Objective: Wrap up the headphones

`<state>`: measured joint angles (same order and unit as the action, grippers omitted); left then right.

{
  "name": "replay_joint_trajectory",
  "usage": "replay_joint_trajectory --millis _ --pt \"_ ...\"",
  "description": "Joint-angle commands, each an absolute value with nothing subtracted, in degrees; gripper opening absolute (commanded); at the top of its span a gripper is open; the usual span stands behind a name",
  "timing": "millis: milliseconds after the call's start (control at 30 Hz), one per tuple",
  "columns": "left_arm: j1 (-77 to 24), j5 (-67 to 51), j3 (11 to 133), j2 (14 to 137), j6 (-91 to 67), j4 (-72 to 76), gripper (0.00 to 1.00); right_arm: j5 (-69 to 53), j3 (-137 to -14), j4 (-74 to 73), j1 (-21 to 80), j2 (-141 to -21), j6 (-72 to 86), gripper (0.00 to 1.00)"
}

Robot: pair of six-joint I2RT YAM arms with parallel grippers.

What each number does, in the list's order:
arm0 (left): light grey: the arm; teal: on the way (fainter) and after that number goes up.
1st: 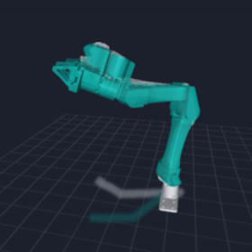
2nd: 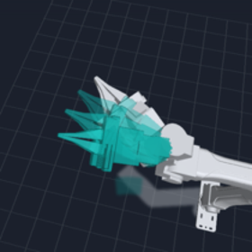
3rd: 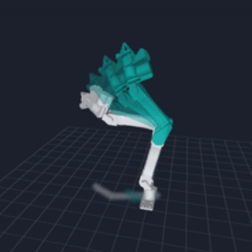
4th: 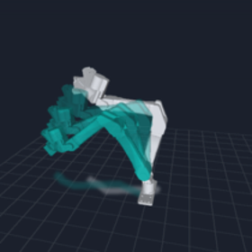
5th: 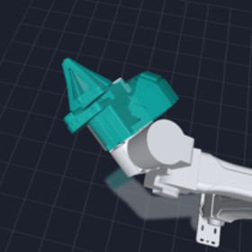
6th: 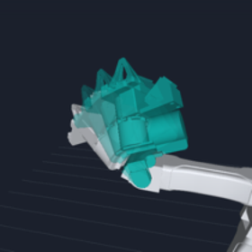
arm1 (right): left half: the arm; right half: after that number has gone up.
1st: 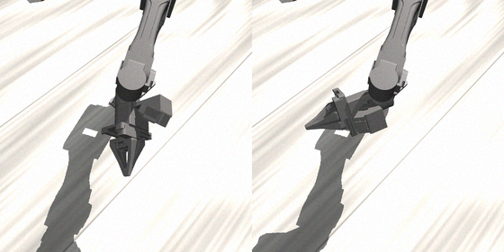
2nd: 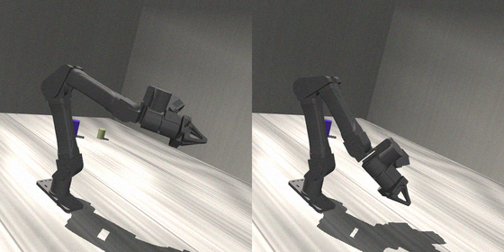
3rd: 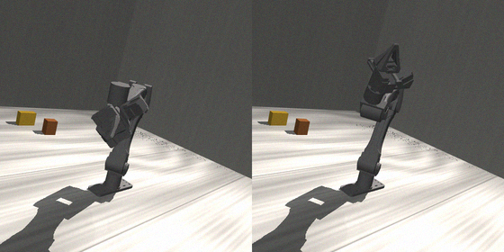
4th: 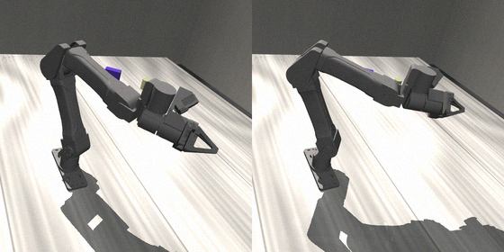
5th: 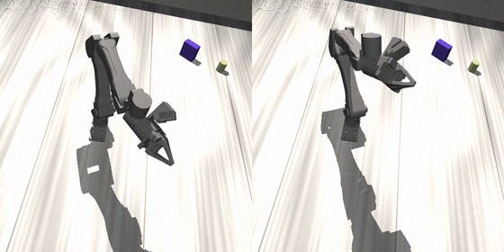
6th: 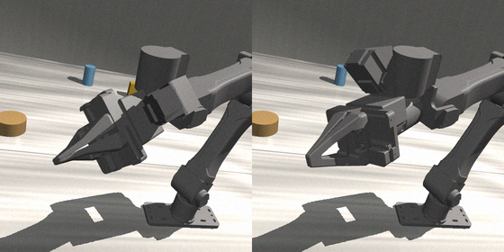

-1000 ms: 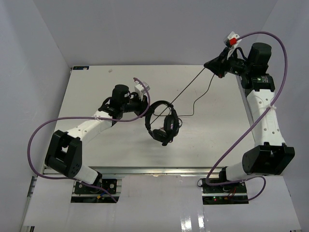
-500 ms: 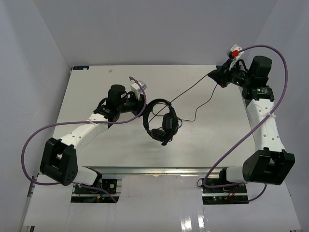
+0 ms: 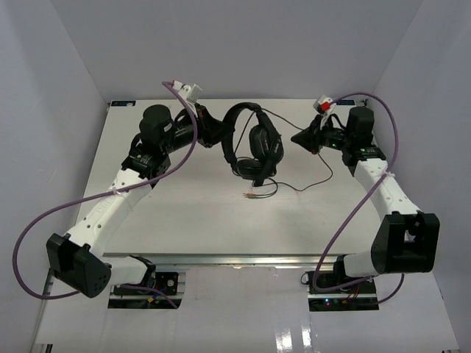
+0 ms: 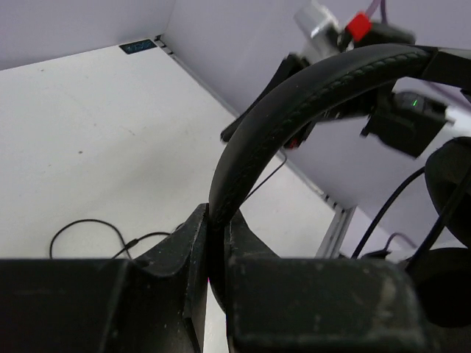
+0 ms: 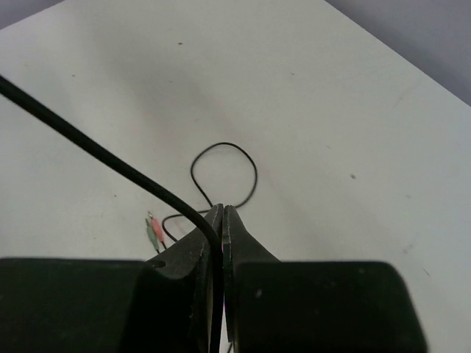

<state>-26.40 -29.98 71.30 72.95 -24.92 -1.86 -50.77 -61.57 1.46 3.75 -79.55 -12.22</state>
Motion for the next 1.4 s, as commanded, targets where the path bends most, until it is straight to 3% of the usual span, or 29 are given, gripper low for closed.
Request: replay_joint_trajectory --millis 0,400,667,933,1100,1367 --pt "-26.28 -19.76 77.22 72.25 -38.55 4.31 0.00 -51.66 -60.01 9.54 10.53 -82.04 -9.67 0.08" --pt "-28.51 12.65 82.36 77.18 -54.27 5.10 0.00 -61.64 -62.42 37.83 25.63 -92.66 10.02 0.09" --pt "-28.92 21.00 85.62 82.08 -54.37 5.02 0.00 -62.31 -65.43 43.68 30.23 -96.77 14.30 0.11" --pt "-28.11 29.18 92.65 84.55 -39.64 2.77 0.00 -55.62 -57.80 30.73 33.14 -88.85 1.78 0.08" --pt "-24.06 28.03 93.99 84.58 -38.83 0.49 0.00 -51.82 -55.99 18.72 33.13 -84.20 -10.78 0.08" --pt "-19.89 23.11 92.96 83.63 -41.47 -2.64 0.00 -44.18 -55.00 10.35 33.07 -80.63 -17.97 0.08"
